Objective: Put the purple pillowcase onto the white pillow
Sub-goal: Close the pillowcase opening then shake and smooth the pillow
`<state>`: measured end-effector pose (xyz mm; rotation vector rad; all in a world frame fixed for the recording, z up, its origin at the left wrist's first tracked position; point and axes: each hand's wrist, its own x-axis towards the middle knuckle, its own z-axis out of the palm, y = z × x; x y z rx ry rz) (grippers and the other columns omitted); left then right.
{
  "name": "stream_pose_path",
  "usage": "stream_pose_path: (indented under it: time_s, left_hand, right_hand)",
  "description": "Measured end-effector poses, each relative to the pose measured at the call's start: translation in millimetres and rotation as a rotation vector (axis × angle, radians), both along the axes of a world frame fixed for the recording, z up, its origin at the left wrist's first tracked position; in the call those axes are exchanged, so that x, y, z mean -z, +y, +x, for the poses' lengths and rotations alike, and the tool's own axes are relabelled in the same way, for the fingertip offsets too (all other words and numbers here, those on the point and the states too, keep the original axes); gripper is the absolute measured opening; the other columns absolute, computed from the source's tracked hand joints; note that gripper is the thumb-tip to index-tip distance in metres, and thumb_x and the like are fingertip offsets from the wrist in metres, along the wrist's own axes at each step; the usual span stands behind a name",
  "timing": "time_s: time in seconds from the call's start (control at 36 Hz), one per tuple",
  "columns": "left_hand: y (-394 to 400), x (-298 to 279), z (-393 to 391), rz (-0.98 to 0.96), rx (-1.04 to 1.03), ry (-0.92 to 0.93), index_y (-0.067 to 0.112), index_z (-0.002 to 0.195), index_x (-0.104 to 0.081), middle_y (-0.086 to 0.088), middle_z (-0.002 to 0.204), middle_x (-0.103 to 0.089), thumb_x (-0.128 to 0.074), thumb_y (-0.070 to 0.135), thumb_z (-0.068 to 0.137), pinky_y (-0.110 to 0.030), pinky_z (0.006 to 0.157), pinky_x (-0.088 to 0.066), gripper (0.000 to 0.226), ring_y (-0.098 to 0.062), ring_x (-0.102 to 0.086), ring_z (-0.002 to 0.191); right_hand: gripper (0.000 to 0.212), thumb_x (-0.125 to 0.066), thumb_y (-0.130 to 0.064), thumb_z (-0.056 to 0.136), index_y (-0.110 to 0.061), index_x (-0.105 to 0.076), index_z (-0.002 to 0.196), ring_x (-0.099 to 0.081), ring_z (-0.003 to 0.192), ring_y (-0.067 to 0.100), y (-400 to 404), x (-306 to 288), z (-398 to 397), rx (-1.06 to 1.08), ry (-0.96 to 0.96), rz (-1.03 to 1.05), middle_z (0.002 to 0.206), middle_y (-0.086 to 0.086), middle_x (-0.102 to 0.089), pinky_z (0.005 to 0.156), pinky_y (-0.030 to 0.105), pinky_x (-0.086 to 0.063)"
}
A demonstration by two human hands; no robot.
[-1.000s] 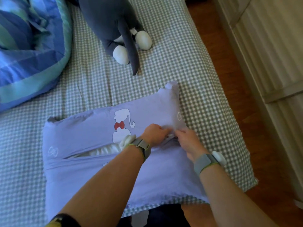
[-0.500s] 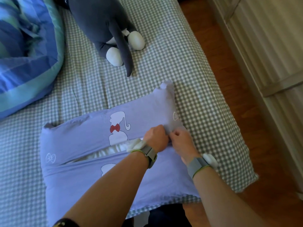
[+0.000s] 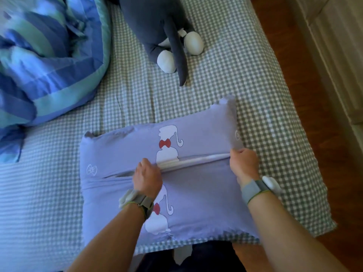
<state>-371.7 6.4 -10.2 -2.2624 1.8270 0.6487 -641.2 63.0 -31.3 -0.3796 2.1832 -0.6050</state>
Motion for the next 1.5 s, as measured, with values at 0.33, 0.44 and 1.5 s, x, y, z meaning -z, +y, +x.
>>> stream_pose_path:
  time_s: [0.33,0.44,1.5]
  left_hand:
    - [-8.1,-3.9,130.5,-0.039,0.032,-0.132,0.017,0.091,-0.046,-0.01,0.103,-0.066,-0.041,0.024,0.095,-0.044,0.101,-0.032,0.009,-0.033,-0.058,0.108]
    - [-12.1,-1.1,155.1,-0.119,0.139,-0.055,0.019,0.085,-0.038,-0.011,0.093,-0.066,-0.045,0.02,0.091,-0.044,0.101,-0.032,0.009,-0.036,-0.06,0.096]
    - [-56.3,11.1,301.9,-0.035,0.589,0.286,0.023,0.08,-0.057,0.001,0.077,-0.064,-0.042,0.015,0.071,-0.034,0.077,-0.033,0.019,-0.029,-0.056,0.09]
  right_hand:
    - [0.028,-0.063,-0.021,0.081,-0.015,-0.065,0.109,-0.054,0.098,0.039,-30.1,2.6,161.9,-0.885,0.421,-0.246,0.105,0.014,-0.061,0.086,0.045,-0.044]
    - [0.03,-0.066,-0.021,0.079,-0.017,-0.064,0.109,-0.057,0.094,0.037,-47.4,4.7,257.9,-1.219,0.395,-0.284,0.104,0.009,-0.062,0.08,0.043,-0.045]
    - [0.02,-0.066,-0.018,0.09,-0.019,-0.051,0.077,-0.055,0.071,0.018,-63.0,-17.4,280.0,-0.97,0.242,0.001,0.074,-0.005,-0.058,0.059,0.03,-0.04]
